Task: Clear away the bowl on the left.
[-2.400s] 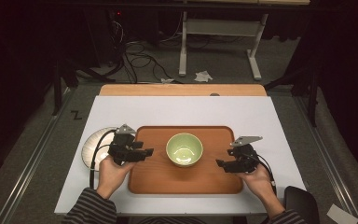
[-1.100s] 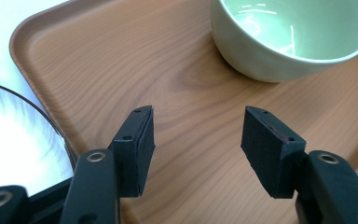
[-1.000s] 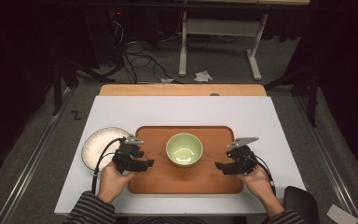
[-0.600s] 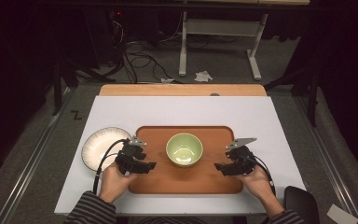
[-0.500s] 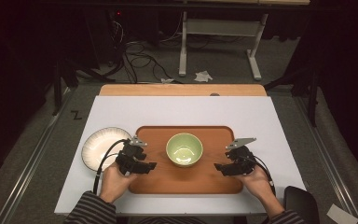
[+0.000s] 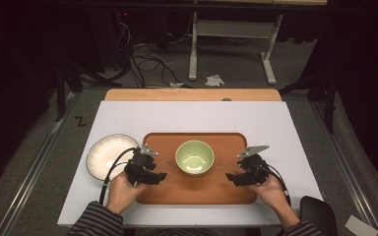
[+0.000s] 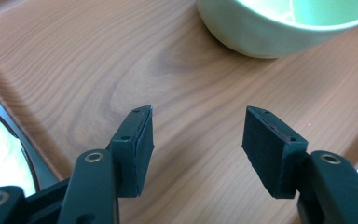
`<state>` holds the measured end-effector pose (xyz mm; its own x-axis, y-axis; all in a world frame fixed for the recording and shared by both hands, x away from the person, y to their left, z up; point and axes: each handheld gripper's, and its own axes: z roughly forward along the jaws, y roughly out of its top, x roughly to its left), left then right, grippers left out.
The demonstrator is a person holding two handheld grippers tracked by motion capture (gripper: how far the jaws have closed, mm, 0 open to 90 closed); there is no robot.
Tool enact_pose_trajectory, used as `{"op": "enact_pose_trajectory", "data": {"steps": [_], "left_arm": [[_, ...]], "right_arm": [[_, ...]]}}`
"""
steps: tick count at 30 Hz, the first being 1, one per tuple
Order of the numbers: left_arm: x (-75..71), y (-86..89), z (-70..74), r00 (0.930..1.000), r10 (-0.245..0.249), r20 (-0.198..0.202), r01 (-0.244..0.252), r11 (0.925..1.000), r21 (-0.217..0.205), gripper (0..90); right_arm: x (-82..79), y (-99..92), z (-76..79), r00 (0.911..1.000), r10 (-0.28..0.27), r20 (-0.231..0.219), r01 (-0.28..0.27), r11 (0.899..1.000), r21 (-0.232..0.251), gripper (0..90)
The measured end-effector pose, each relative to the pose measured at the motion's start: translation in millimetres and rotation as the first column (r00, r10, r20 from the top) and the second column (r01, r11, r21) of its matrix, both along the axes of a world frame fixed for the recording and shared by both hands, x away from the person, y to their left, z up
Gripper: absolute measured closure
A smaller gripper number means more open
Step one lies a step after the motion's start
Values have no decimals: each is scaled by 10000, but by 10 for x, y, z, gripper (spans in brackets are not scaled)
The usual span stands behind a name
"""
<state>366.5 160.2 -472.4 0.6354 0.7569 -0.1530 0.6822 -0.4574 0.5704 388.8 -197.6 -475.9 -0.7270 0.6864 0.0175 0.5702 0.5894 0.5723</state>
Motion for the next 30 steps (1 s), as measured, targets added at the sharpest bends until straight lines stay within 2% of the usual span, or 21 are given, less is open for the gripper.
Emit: {"op": "enact_pose_trajectory", "data": {"steps": [30], "left_arm": [[17,-54,-45,9996,-205,-211,206,9997,91,414]], "right_arm": [[1,4,-15,10000,48,-74,-49,9999,-102,347]]}}
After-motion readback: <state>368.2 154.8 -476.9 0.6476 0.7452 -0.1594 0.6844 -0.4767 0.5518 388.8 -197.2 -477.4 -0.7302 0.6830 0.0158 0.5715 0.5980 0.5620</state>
